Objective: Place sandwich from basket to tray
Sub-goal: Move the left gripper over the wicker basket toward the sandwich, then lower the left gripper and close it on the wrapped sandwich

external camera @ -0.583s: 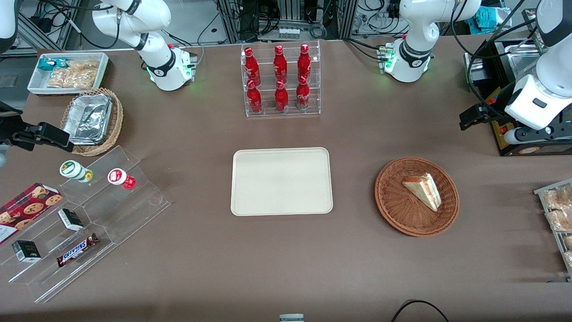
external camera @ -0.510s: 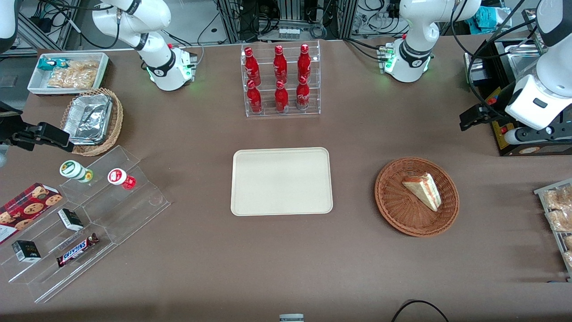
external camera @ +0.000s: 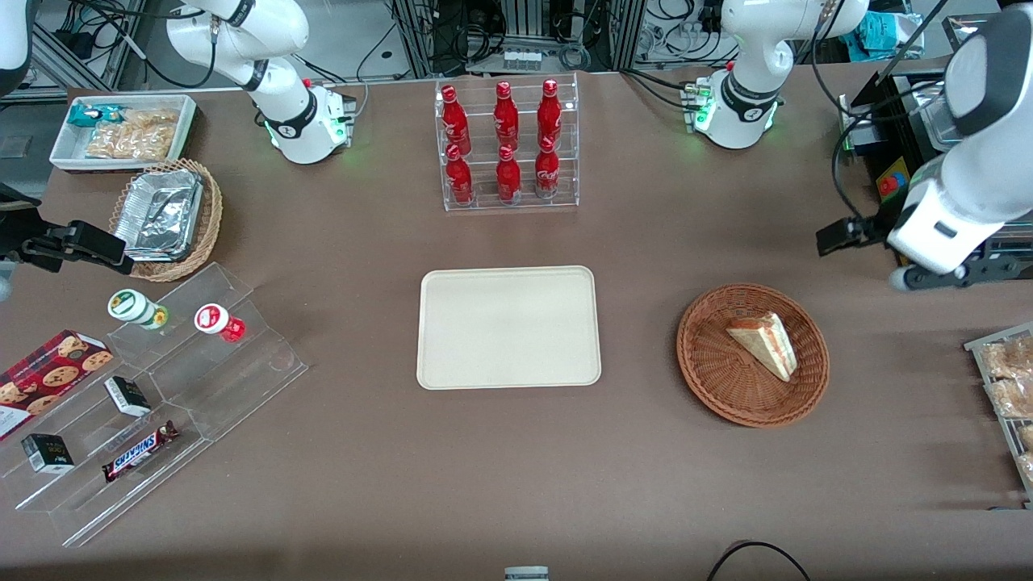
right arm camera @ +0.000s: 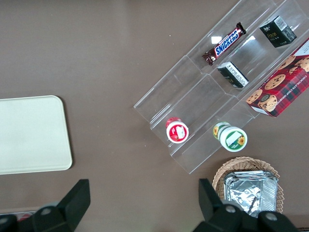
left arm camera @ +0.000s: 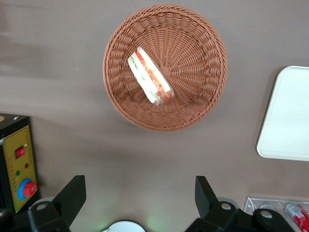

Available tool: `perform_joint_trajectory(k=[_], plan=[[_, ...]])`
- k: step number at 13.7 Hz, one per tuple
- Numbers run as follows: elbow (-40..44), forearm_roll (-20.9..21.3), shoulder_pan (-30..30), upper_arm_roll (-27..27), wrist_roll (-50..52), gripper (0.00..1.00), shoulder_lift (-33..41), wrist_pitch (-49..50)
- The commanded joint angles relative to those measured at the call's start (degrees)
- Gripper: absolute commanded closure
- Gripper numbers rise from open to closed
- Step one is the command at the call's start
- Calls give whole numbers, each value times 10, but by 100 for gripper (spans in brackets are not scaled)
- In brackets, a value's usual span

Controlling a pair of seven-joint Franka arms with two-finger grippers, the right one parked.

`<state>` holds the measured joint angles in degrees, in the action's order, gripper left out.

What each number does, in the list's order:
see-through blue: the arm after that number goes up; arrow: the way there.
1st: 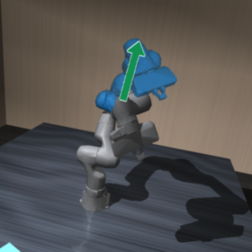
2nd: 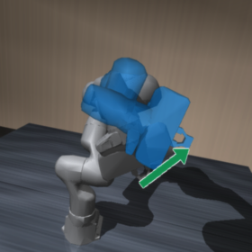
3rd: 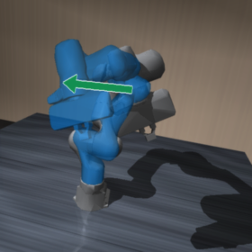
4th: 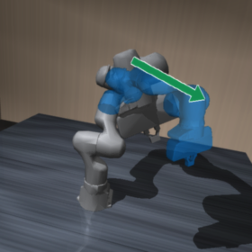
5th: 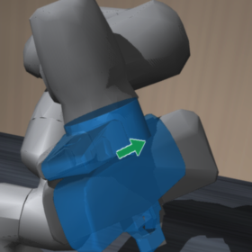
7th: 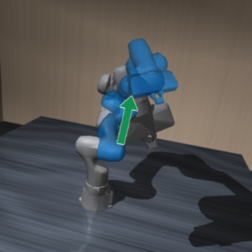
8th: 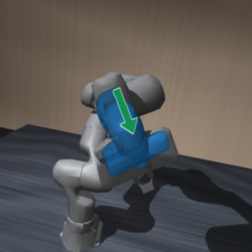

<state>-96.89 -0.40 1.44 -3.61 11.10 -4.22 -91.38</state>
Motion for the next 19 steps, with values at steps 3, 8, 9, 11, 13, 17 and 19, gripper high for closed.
perform_joint_trajectory(k=[3, 8, 9, 11, 13, 17, 19], plan=[[-114, 9, 6, 7, -5, 0, -29, -164], [-249, 11, -4, 9, 48, 0, -38, -366], [-263, 11, -4, 9, 106, 0, -37, -388], [-282, 8, -4, 8, 224, 0, -38, -419], [-279, 5, -3, 8, 352, 0, -46, -426], [-247, 4, -3, 7, 524, 0, -94, -442], [-234, 0, -2, 7, 531, 0, -114, -443]])
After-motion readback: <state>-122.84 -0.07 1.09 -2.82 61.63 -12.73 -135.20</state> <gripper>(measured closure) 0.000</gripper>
